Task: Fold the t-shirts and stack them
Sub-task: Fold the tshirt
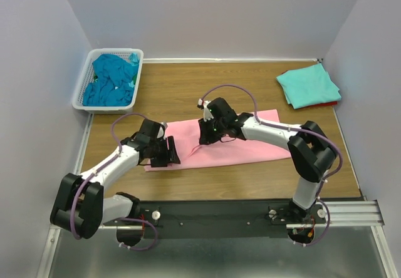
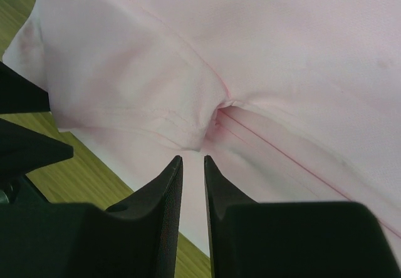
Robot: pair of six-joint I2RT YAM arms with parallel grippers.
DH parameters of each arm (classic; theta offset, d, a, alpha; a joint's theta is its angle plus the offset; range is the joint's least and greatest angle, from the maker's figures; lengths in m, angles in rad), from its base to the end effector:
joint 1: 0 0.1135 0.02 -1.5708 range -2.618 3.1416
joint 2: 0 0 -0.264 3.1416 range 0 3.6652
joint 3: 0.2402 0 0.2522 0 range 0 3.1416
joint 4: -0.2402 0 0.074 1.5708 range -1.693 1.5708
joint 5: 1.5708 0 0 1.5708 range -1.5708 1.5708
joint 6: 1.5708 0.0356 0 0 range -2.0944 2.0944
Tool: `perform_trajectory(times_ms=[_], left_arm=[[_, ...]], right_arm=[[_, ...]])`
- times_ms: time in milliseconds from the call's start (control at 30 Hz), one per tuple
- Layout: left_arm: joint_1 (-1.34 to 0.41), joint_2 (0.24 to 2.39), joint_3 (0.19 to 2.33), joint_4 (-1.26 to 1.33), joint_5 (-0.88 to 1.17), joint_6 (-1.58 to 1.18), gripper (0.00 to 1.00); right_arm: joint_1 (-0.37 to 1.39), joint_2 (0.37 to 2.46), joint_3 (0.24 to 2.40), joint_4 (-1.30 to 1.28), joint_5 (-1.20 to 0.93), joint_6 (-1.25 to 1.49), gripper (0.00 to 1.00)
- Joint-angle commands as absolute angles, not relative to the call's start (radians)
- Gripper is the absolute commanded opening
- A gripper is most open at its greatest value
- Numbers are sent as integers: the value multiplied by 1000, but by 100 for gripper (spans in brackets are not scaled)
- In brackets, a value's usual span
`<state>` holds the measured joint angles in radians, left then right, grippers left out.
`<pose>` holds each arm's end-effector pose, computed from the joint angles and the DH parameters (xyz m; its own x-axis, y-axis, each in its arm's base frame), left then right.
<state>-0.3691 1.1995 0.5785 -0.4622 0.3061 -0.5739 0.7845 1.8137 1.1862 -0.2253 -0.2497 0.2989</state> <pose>0.1910 -0.0854 0.1704 -0.9502 -0.1875 -0.2489 -0.0479 0.8771 -0.4779 0.2687 0.2806 0.1928 -0.7449 -0.3403 -0.5739 -0.6072 0.7023 0.3716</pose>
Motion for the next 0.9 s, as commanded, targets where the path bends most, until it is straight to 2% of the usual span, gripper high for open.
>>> perform_trajectory(times_ms=[0,233,367,667,867], left_arm=[[-373,1138,640,-521,212,-586,70],[-373,1066,797,-565,19,-603,65],[-373,1141,822,-487,61,-588,56],[-330,1409,801,-299,83,-548,52],[-220,1462,720,-229,107,-529,51]], right_arm=[[778,1744,1154,-209,-180,304,27],[586,1587,1024,-209,-92,340,27],[380,1510,957,-207,-101,386,27],[22,1512,867,-132,-175,504,27],[-93,1548,759,-25,-247,575,27]])
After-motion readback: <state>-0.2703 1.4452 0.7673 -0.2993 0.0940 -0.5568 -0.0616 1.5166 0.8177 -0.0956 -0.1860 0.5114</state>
